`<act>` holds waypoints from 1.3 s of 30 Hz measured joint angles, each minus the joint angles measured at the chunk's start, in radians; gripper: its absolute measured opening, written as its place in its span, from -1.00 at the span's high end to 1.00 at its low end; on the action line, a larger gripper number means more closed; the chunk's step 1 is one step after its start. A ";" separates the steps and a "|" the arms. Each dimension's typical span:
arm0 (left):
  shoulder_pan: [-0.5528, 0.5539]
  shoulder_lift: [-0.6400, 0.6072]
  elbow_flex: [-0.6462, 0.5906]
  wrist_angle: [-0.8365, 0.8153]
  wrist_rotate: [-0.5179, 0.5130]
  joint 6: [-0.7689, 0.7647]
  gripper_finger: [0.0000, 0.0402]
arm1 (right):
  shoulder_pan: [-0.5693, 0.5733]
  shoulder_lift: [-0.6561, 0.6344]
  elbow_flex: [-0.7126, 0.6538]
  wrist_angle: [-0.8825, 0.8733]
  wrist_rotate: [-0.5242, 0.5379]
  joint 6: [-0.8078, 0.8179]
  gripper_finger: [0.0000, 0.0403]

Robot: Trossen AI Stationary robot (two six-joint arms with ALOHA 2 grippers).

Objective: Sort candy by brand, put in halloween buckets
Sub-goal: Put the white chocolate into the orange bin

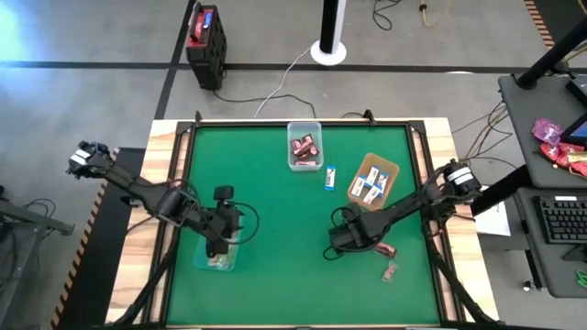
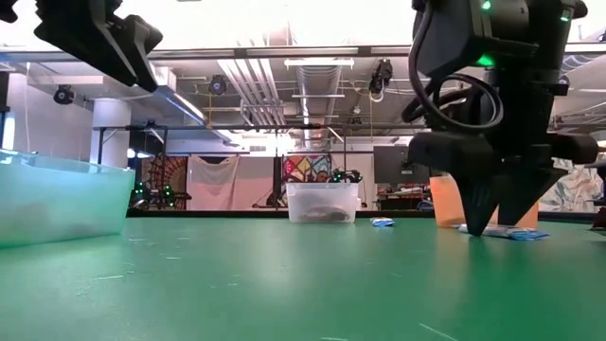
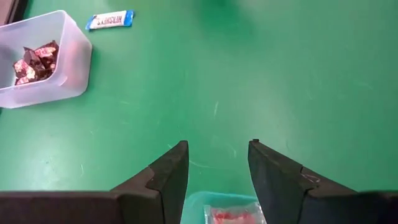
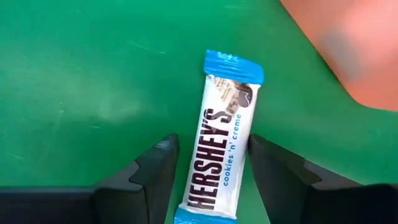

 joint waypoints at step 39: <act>0.014 0.002 -0.001 0.046 0.000 -0.027 0.25 | -0.075 -0.057 0.338 -0.414 0.253 -0.295 0.75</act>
